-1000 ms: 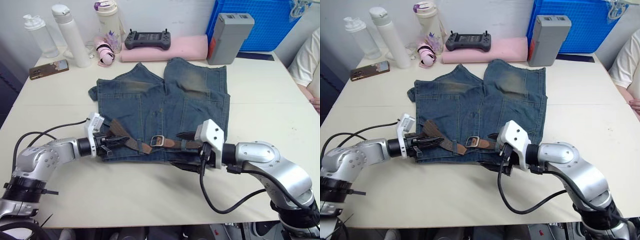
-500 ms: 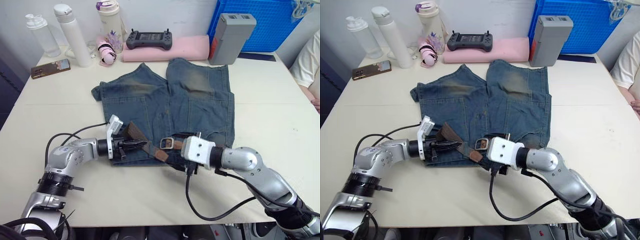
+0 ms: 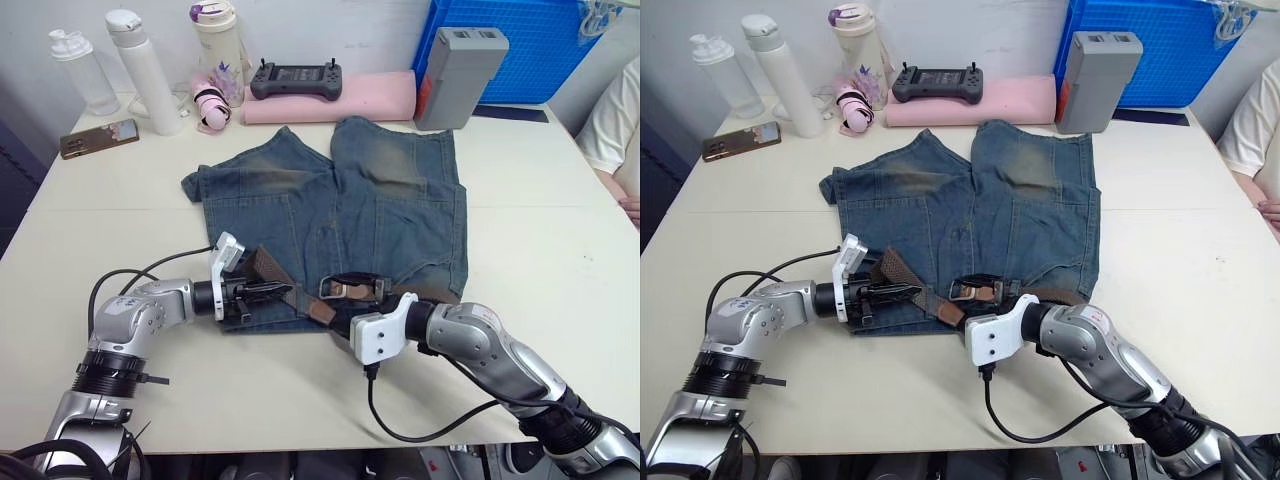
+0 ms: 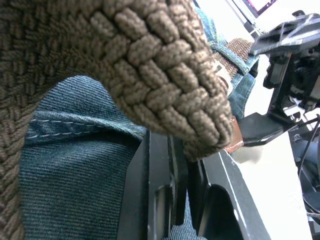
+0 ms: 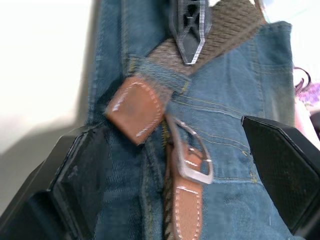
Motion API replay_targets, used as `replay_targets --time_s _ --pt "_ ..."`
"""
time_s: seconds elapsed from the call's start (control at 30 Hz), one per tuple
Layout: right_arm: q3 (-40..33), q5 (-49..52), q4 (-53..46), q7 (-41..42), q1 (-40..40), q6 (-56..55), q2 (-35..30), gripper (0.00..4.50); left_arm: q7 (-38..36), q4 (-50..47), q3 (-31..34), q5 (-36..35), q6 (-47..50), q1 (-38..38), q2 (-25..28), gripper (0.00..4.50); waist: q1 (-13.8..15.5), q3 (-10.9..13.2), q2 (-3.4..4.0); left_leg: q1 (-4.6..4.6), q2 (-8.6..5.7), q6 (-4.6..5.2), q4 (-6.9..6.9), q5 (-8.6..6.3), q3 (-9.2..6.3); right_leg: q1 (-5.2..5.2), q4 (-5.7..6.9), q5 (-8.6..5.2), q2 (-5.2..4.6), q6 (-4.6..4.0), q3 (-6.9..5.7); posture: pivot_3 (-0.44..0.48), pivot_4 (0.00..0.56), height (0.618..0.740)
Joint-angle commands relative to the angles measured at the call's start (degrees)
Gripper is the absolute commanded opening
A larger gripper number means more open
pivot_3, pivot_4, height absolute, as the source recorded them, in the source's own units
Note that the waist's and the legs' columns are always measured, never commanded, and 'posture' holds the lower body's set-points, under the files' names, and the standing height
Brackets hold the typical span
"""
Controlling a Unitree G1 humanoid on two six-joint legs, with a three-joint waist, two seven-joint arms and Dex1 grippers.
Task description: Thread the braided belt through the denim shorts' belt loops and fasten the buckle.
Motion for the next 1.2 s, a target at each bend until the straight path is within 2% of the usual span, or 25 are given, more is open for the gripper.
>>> replay_targets --time_s 0.03,0.07,0.17,0.3,0.33,0.37,0.4,0.63,0.8,0.9,1.03,1.13,1.17,1.2 --pt "-0.6 -1.5 0.2 -0.7 -0.3 -2.2 1.4 4.48 -0.9 -1.6 0.4 0.7 0.8 1.2 -0.1 0.00 -0.1 0.0 0.00 0.00 0.01 0.00 0.00 0.00 -0.02 0.00 0.00 0.00 0.00 0.00 0.00 0.000 0.150 0.714" --pt "-0.8 -1.9 0.4 -0.8 -0.4 -2.5 1.7 4.48 -0.9 -1.6 0.4 0.8 0.8 1.3 -0.2 0.00 -0.2 0.0 0.00 0.01 0.02 0.00 0.01 0.00 -0.03 0.00 0.02 0.00 0.00 0.00 -0.01 0.000 0.150 0.714" --pt "-1.1 -2.1 0.3 -0.4 -0.4 -2.8 2.6 3.67 -0.8 -1.6 0.7 1.0 1.0 1.3 -0.4 0.00 -0.3 0.0 0.00 0.01 0.02 0.00 0.05 0.00 -0.06 0.00 0.05 0.00 0.00 0.00 0.00 0.000 0.150 0.714" --pt "-0.9 -2.8 0.2 0.0 -0.5 -2.8 3.8 1.69 -0.7 -2.2 0.8 1.3 1.3 1.7 -0.6 0.00 -0.4 0.0 0.00 0.01 0.02 0.00 0.06 0.00 -0.09 0.00 0.08 0.00 0.00 0.00 0.01 0.000 0.150 0.714" --pt "-0.9 -3.0 0.3 0.1 -0.5 -2.9 4.0 1.08 -0.6 -2.4 0.9 1.3 1.5 1.8 -0.7 0.00 -0.5 0.0 0.00 0.01 0.02 0.00 0.06 0.00 -0.09 0.00 0.08 0.00 0.00 0.00 0.00 0.000 0.150 0.714" --pt "-0.8 -2.9 0.7 0.2 -0.5 -2.9 4.1 0.74 -0.6 -2.5 1.0 1.3 1.6 1.8 -0.8 0.00 -0.5 0.0 0.00 0.01 0.02 0.00 0.06 0.00 -0.10 0.00 0.09 0.00 0.00 0.00 0.00 0.000 0.150 0.714" --pt "-0.8 -3.1 0.9 0.2 -0.6 -3.0 4.3 0.12 -0.6 -2.6 1.1 1.4 1.7 1.8 -0.9 0.00 -0.5 0.0 0.00 0.01 0.02 0.00 0.06 0.00 -0.10 0.00 0.10 0.00 0.00 0.00 0.00 0.000 0.150 0.714" --pt "-0.7 -3.8 1.7 0.5 -0.5 -3.1 5.4 0.12 0.1 -3.1 3.2 0.4 3.3 2.0 -2.2 0.00 -0.9 0.0 0.00 0.01 0.02 0.00 0.09 0.00 -0.11 0.00 0.18 0.00 0.00 -0.01 0.00 0.000 0.150 0.714" --pt "-1.7 -3.5 1.4 0.7 -0.1 -2.5 5.4 0.00 0.7 -8.1 4.7 0.0 4.8 4.2 -1.5 2.09 -1.1 0.0 0.00 0.02 0.02 0.00 0.10 0.00 -0.14 -0.01 0.23 0.00 0.00 -0.01 0.01 0.000 0.150 0.714" --pt "-2.6 -3.3 1.0 0.5 0.3 -2.4 4.9 0.00 2.9 -11.8 8.6 -2.5 7.2 6.1 -1.3 3.44 -1.2 0.0 0.00 0.02 0.03 0.00 0.12 0.00 -0.18 -0.01 0.23 0.00 -0.01 -0.01 0.02 0.000 0.150 0.714" --pt "-4.2 -2.4 0.0 0.8 1.0 -1.6 4.4 0.00 7.3 -21.6 14.0 -6.9 10.9 12.2 -1.3 3.44 -1.2 0.0 0.00 0.03 0.07 0.00 0.11 0.00 -0.30 -0.04 0.23 -0.01 -0.02 -0.01 0.06 0.000 0.150 0.714" --pt "-5.0 -2.0 -0.3 1.0 1.4 -1.3 4.3 0.00 10.3 -28.3 16.5 -10.2 13.0 17.3 -2.2 2.59 -1.1 0.0 0.00 0.04 0.07 0.00 0.12 0.00 -0.33 -0.02 0.23 -0.01 -0.06 -0.01 0.07 0.000 0.150 0.714" --pt "-5.1 -1.9 -0.4 1.1 1.5 -1.2 4.3 0.00 11.6 -29.9 16.5 -9.6 12.7 18.9 -2.2 2.13 -1.1 0.0 0.00 0.03 0.10 0.00 0.14 0.00 -0.37 -0.01 0.24 -0.01 -0.08 -0.01 0.08 0.000 0.150 0.714" --pt "-5.2 -1.8 -0.5 1.1 1.6 -1.1 4.3 0.00 12.7 -30.9 16.4 -9.0 12.4 20.0 -2.2 1.93 -1.0 0.0 0.00 0.03 0.10 0.00 0.15 0.00 -0.38 0.01 0.25 -0.01 -0.10 -0.01 0.08 0.000 0.150 0.714"
